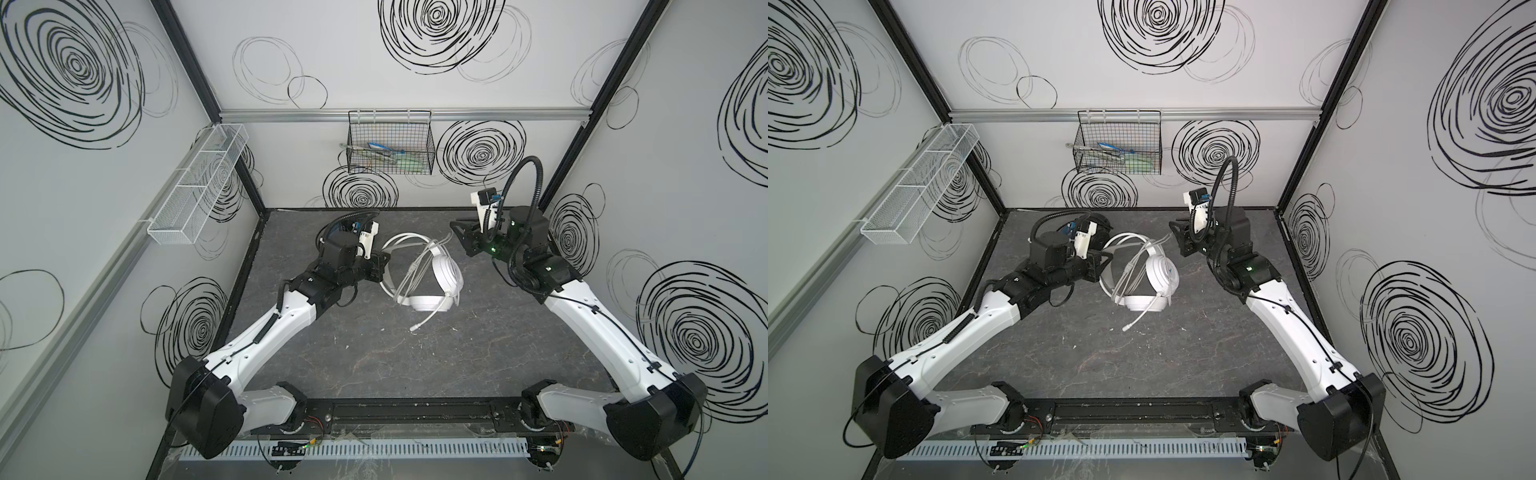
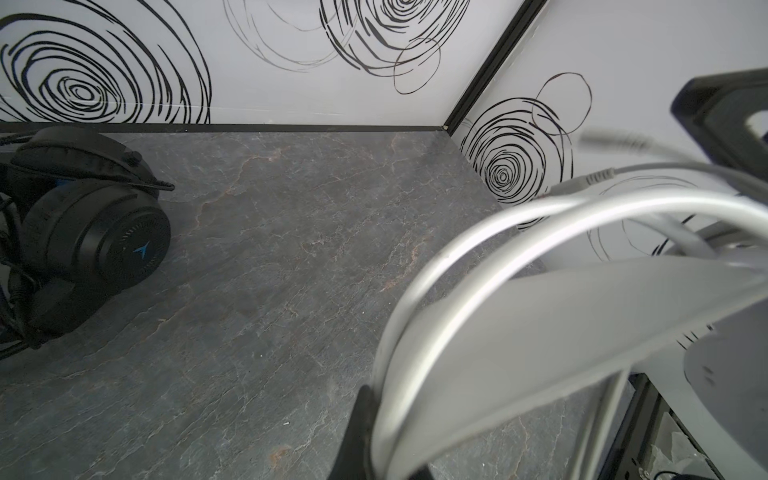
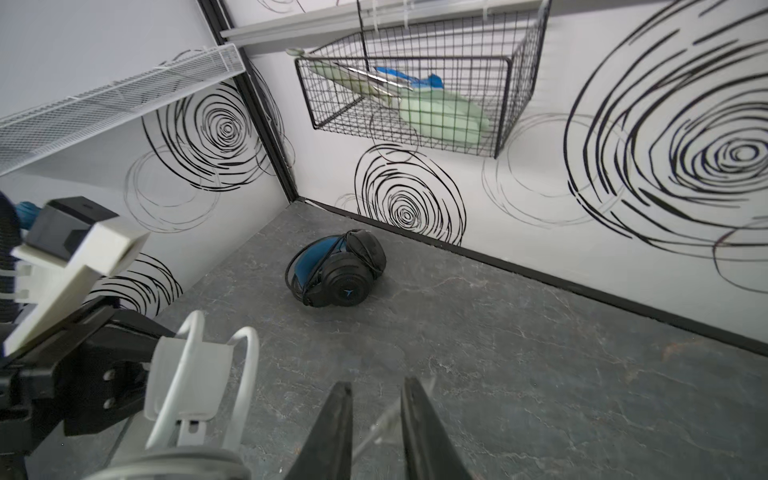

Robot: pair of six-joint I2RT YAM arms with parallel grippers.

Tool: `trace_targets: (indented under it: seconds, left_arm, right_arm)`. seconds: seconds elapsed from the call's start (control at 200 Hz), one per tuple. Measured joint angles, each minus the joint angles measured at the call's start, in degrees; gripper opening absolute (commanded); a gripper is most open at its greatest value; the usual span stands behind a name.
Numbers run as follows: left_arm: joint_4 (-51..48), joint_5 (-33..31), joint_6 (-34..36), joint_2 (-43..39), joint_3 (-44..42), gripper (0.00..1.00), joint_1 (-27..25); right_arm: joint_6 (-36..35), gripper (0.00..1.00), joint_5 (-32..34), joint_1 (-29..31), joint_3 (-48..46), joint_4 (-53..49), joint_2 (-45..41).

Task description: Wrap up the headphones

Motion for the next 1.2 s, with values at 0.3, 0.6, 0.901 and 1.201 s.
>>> trace_targets:
  seconds: [0.3, 0.6, 0.901, 1.201]
  left_arm:
    - [-7.08, -3.98, -1.53, 3.58, 1.57, 0.0, -0.02]
    - [-13.57, -9.94, -4.46, 9.38, 5.88, 0.0, -0.2]
    - [-14.71, -18.08, -9.81, 23.02, 16.44, 0.0, -0.66]
    - [-17.0, -25.03, -14.84, 43.58, 38.73, 0.0, -1.09]
  right_arm:
    - [2.69, 0.58, 3.08, -0.57, -4.48, 0.92, 4.52]
    - [-1.14, 0.88, 15.13, -1.75, -3.89, -2.01, 4.52]
    - [-5.92, 0.97, 26.32, -0.94, -0.92, -3.82, 1.55]
    - [-6.47, 0.97, 28.26, 0.31, -1.75, -4.04, 0.11]
